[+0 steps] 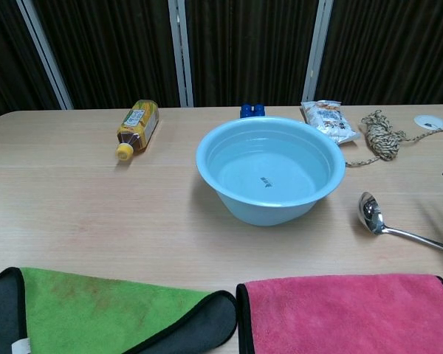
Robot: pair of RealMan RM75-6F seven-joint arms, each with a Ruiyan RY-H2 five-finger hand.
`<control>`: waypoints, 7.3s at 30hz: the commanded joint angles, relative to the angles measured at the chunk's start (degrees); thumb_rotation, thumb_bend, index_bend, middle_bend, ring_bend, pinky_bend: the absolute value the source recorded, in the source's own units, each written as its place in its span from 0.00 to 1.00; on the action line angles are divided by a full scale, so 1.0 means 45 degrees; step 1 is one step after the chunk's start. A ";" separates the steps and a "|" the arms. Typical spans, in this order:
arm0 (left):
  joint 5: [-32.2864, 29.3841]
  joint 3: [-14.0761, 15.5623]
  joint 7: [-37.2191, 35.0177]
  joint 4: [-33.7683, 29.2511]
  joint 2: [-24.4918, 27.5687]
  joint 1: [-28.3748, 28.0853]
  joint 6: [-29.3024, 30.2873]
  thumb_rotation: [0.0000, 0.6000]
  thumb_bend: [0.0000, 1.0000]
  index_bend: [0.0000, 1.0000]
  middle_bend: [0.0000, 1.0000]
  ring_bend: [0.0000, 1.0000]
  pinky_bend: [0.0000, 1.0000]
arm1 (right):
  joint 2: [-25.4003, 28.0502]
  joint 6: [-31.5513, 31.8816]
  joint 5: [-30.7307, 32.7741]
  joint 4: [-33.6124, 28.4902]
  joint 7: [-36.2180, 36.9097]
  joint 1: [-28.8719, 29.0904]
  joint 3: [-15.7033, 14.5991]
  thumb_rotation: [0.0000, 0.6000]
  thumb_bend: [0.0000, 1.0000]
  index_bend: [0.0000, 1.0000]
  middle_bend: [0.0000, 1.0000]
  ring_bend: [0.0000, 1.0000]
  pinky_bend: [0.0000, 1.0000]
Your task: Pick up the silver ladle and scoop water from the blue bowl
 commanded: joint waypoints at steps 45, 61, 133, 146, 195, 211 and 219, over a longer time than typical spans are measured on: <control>-0.0257 0.0022 -0.0104 0.0096 -0.0004 -0.0258 -0.0424 1.00 0.46 0.00 0.00 0.00 0.00 | -0.2137 -0.1035 0.0095 0.3285 0.2207 0.0635 -0.0255 1.00 0.24 0.37 0.00 0.00 0.00; -0.0245 0.0053 -0.0014 0.0093 -0.0018 -0.0324 -0.0527 1.00 0.47 0.00 0.00 0.00 0.00 | -0.2777 -0.1145 -0.0543 0.4612 0.3232 0.0690 -0.0437 1.00 0.29 0.60 0.00 0.00 0.00; 0.0251 0.0411 0.0108 -0.0131 -0.0036 -0.0482 -0.0643 1.00 0.47 0.00 0.00 0.00 0.00 | 0.3986 0.1069 0.0144 -0.5027 -0.0920 0.0949 0.0480 1.00 0.39 0.67 0.01 0.00 0.00; 0.0131 0.0387 -0.0681 0.0140 0.0141 -0.0478 -0.0540 1.00 0.47 0.00 0.00 0.00 0.00 | 0.3202 0.0932 0.2290 -0.6485 -0.3678 0.2671 0.1048 1.00 0.39 0.67 0.01 0.00 0.00; -0.1004 0.0047 -0.1247 0.0560 -0.0016 -0.1221 -0.2320 1.00 0.47 0.00 0.00 0.00 0.00 | -0.2297 -0.0414 0.2503 0.1169 -0.1817 0.5489 0.0508 1.00 0.39 0.66 0.01 0.00 0.00; -0.0692 0.0151 -0.2426 0.0998 0.0143 -0.1275 -0.2129 1.00 0.47 0.00 0.00 0.00 0.00 | -0.3509 0.0098 0.2242 0.1669 -0.2011 0.5258 0.0447 1.00 0.39 0.66 0.01 0.00 0.00; -0.0431 0.0258 -0.2806 0.1149 0.0198 -0.1248 -0.1898 1.00 0.47 0.00 0.00 0.00 0.00 | -0.3437 0.0664 0.1966 0.0989 -0.2225 0.5026 0.0561 1.00 0.39 0.65 0.01 0.00 0.00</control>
